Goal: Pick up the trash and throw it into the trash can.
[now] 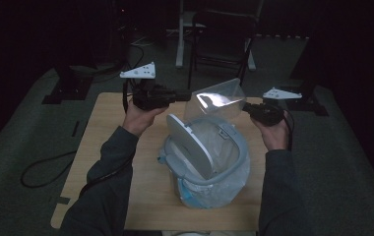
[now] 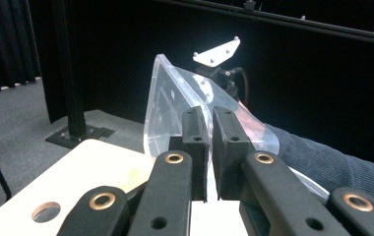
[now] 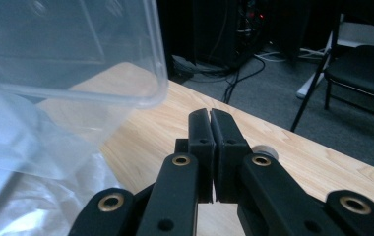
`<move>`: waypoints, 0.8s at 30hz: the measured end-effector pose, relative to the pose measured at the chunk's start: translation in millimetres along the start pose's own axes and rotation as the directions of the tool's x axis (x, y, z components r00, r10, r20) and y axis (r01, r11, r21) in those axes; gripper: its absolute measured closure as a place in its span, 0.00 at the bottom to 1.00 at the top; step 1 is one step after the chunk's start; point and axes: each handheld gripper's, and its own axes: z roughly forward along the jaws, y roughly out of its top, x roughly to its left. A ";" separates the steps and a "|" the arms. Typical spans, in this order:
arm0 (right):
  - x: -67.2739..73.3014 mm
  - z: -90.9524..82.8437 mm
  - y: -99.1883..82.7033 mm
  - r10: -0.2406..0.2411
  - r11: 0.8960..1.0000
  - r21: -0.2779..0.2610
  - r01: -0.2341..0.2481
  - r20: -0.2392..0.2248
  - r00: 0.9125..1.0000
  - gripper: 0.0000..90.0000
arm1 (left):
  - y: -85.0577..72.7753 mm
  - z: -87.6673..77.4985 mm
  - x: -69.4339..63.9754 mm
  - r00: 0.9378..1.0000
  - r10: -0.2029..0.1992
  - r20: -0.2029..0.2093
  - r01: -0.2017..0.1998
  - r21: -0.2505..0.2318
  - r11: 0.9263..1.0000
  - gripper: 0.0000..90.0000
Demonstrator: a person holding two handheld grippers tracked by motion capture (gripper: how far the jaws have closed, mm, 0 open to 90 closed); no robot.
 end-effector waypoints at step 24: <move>3.6 -2.2 11.3 -0.010 1.000 -0.029 0.009 -0.018 1.000 0.95 | 2.8 5.0 -9.3 0.996 -0.001 0.086 0.005 -0.049 0.999 0.96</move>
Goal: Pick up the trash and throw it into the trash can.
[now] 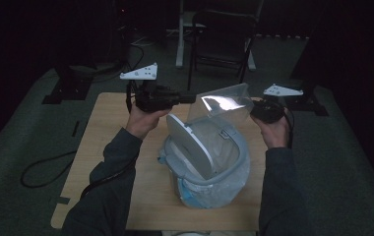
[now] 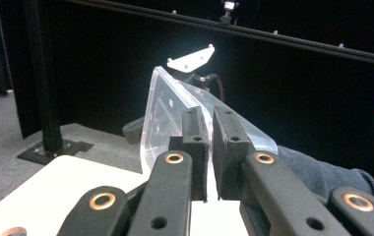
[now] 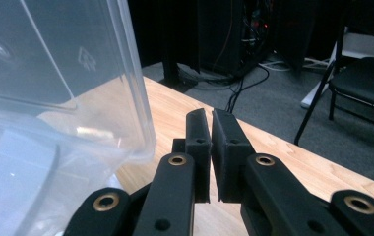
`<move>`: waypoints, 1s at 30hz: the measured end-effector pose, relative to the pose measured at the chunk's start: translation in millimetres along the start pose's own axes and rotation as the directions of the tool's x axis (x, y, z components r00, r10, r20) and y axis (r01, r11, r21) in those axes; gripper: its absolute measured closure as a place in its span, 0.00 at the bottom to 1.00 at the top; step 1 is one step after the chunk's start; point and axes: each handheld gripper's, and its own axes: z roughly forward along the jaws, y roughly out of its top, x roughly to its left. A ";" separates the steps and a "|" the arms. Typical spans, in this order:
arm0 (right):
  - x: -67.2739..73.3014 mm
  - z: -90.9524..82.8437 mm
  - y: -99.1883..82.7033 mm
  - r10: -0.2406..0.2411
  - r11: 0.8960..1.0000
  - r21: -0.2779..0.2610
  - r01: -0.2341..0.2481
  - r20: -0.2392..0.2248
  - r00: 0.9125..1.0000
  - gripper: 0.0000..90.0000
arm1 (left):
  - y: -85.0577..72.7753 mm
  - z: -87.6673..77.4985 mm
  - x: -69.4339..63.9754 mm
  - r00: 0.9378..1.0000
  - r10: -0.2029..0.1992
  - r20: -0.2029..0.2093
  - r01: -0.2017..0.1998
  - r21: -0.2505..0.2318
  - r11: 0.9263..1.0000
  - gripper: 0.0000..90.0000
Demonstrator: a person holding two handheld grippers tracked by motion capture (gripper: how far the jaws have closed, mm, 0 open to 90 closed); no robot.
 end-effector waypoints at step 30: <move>8.7 -4.9 4.1 -0.017 0.999 -0.033 0.014 -0.089 0.996 0.95 | -0.6 -3.4 1.5 0.996 -0.007 0.093 0.007 -0.002 1.000 0.85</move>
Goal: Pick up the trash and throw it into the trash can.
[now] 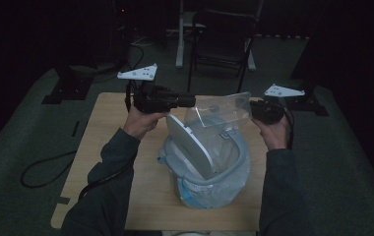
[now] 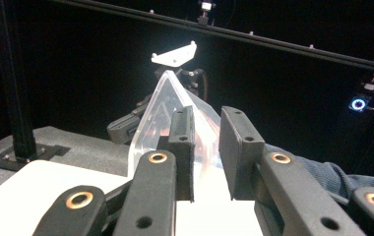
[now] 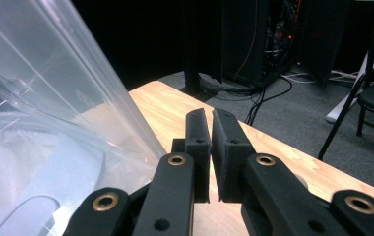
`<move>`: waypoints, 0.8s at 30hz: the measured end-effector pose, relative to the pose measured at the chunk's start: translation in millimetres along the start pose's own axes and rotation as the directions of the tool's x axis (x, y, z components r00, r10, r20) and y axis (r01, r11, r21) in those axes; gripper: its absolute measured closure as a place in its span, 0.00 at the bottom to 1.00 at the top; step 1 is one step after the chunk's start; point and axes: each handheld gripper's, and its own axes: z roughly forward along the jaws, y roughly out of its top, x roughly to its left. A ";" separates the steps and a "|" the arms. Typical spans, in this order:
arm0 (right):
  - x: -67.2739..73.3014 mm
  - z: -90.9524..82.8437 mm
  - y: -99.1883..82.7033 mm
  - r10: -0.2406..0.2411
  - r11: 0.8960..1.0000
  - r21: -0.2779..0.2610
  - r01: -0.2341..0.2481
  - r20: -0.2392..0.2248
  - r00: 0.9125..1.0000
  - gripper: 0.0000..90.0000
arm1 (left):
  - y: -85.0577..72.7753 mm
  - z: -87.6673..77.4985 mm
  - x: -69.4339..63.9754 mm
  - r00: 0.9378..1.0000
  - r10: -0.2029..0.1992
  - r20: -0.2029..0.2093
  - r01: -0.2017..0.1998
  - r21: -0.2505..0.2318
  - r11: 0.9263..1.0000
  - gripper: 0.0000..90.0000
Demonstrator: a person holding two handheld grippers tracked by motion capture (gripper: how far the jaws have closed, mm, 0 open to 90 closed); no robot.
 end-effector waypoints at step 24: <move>-2.7 -5.2 -5.4 0.006 1.000 0.011 -0.006 -0.002 1.000 0.94 | -4.1 -16.3 6.4 0.999 -0.024 -0.021 0.024 -0.012 1.000 0.80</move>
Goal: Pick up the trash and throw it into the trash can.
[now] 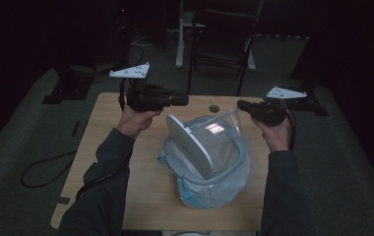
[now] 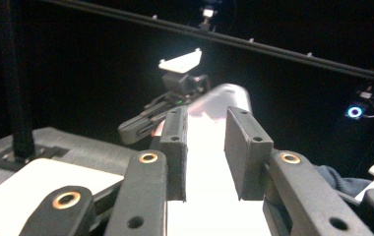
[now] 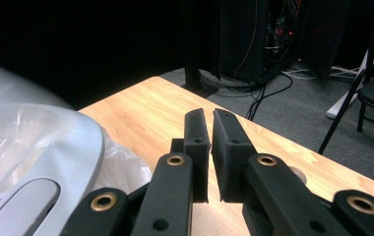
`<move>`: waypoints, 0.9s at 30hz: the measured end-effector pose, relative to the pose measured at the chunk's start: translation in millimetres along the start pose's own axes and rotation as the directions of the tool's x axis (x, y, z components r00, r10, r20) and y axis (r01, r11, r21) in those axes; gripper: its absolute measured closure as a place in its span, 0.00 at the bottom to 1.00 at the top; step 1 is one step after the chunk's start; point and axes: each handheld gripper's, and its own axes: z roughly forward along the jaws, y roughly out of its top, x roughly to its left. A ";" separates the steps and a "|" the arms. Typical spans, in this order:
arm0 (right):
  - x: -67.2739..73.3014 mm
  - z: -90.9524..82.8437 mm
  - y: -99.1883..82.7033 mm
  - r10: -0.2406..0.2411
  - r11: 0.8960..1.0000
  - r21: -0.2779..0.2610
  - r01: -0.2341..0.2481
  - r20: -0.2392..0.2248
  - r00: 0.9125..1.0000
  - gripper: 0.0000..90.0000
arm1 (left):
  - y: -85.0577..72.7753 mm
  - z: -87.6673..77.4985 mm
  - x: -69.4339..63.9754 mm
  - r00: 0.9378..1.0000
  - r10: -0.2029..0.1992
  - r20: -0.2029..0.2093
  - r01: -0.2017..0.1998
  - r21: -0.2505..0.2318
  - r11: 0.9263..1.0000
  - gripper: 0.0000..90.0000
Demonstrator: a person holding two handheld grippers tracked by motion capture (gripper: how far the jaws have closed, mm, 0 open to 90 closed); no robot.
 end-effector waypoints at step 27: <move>28.2 -46.9 -29.0 -0.045 0.999 0.013 0.046 -0.063 0.997 0.85 | -61.0 -14.0 21.0 0.988 -0.106 -0.111 0.116 0.089 0.989 0.69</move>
